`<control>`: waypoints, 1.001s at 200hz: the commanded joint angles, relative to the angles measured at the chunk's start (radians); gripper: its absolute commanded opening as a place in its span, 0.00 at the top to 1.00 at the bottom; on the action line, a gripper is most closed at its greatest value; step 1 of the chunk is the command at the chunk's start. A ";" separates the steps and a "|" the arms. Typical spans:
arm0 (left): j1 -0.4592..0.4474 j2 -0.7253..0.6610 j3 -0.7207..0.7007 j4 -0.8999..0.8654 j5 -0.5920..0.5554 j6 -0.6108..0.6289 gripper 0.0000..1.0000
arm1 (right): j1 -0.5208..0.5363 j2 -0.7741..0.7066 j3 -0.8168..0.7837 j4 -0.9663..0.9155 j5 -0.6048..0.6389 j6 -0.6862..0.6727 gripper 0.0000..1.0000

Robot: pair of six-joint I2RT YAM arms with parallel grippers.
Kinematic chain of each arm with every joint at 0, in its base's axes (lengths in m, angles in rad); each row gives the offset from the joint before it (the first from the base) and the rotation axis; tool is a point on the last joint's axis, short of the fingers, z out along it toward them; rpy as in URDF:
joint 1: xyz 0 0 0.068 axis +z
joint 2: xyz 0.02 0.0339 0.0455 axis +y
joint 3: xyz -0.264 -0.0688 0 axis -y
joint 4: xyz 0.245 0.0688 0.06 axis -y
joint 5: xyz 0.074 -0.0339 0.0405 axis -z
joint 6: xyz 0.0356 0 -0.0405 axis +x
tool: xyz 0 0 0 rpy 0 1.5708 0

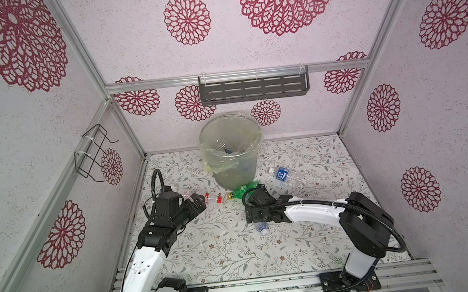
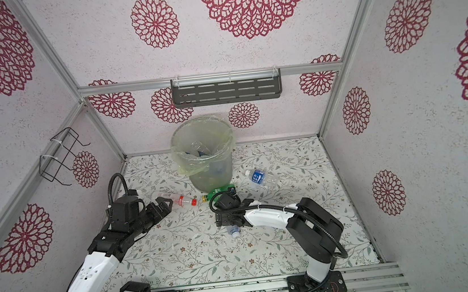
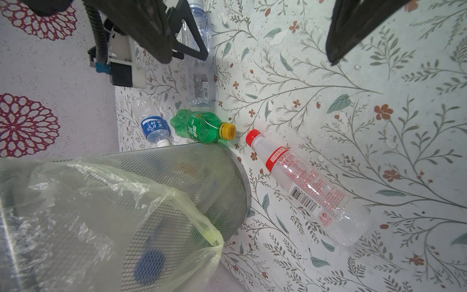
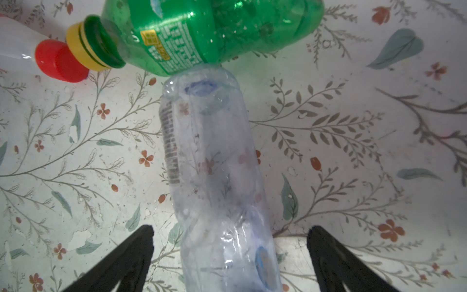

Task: Throw the plastic bottles in the bin
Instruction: Pick up the plastic bottle from the center of the table.

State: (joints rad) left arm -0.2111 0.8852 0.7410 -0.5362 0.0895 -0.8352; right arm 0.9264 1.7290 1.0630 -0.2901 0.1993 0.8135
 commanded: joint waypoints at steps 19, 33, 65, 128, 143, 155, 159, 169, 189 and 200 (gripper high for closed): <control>0.008 0.002 -0.021 0.030 0.003 -0.010 0.03 | 0.006 0.043 0.053 -0.046 -0.020 0.013 0.03; 0.009 0.001 -0.022 0.031 0.002 -0.013 0.03 | 0.006 0.058 0.064 -0.052 -0.027 0.013 0.03; 0.009 0.002 -0.017 0.023 0.001 -0.008 0.03 | 0.005 0.075 0.088 -0.064 -0.028 0.012 0.05; 0.009 -0.005 -0.024 0.018 -0.005 -0.001 0.03 | 0.006 0.087 0.086 -0.050 -0.041 0.016 0.13; 0.009 -0.002 -0.025 0.012 -0.008 0.002 0.03 | 0.005 0.087 0.084 -0.047 -0.044 0.016 0.15; 0.009 0.000 -0.028 0.013 -0.008 0.000 0.03 | 0.006 0.088 0.083 -0.046 -0.044 0.016 0.19; 0.009 -0.001 -0.029 0.013 -0.007 0.002 0.03 | 0.005 0.087 0.083 -0.046 -0.044 0.016 0.21; 0.009 -0.002 -0.031 0.013 -0.007 0.001 0.03 | 0.006 0.088 0.082 -0.045 -0.047 0.015 0.28; 0.009 -0.006 -0.035 0.012 -0.008 0.001 0.03 | 0.005 0.091 0.081 -0.040 -0.054 0.014 0.37; 0.009 -0.008 -0.038 0.012 -0.008 0.001 0.03 | 0.006 0.093 0.078 -0.037 -0.058 0.016 0.40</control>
State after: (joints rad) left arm -0.2111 0.8856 0.7200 -0.5362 0.0887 -0.8391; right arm 0.9264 1.8126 1.1366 -0.3256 0.1490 0.8162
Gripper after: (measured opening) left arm 0.974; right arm 0.630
